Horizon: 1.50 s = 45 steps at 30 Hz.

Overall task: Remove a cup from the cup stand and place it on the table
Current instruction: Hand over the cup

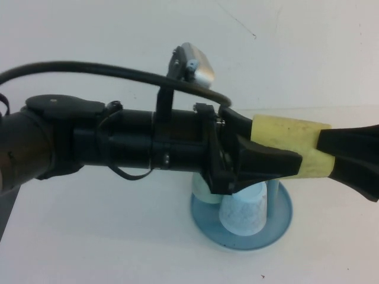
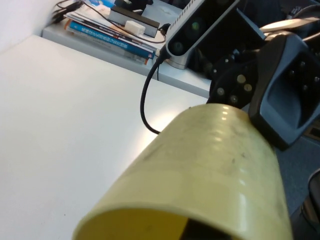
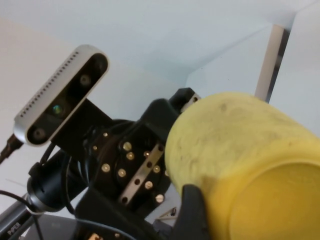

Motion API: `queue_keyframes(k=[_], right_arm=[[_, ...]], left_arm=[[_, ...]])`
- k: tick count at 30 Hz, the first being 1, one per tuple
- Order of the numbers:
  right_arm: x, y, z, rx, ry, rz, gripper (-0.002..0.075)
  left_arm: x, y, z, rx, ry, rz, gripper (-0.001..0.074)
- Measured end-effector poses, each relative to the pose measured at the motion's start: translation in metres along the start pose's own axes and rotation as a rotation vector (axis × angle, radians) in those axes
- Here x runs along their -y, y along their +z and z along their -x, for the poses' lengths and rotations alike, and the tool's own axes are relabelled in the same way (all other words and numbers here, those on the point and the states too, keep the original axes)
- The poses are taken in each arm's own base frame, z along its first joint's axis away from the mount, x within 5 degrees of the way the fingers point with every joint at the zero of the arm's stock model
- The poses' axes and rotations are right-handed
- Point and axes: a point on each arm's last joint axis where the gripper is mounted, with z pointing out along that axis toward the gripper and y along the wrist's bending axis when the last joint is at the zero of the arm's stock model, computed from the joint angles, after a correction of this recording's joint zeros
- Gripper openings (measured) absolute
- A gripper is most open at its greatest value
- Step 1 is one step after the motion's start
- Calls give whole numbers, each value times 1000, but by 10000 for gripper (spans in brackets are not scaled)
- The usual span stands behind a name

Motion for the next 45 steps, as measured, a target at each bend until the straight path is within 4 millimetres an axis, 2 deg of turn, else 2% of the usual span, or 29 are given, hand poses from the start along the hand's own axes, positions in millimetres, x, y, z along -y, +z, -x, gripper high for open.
queue_keyframes(k=[7,13,14,15,17,20,30,34,41,45], right_arm=[[-1,0,0,-1,2,11,542],[-2,0,1,15,-17,24,534],[-2,0,1,16,-18,17,489],[-1,0,1,14,-19,15,395],[-1,0,1,12,-21,9,300],[-1,0,1,12,-21,9,246],[-1,0,1,13,-48,6,226],[-1,0,1,13,-84,6,279],[0,0,1,7,-104,2,589],[0,0,1,7,-102,2,652]], left_arm=[[4,13,-2,-20,30,36,300],[8,14,-2,-12,24,0,82],[8,14,-2,-12,29,1,54],[7,14,-1,-11,33,11,36],[5,14,-2,-21,38,24,24],[5,14,-2,-26,43,31,20],[4,14,-2,-29,47,34,20],[4,14,-2,-29,49,34,20],[7,14,-1,-23,49,5,20],[9,14,-1,-22,51,-4,20]])
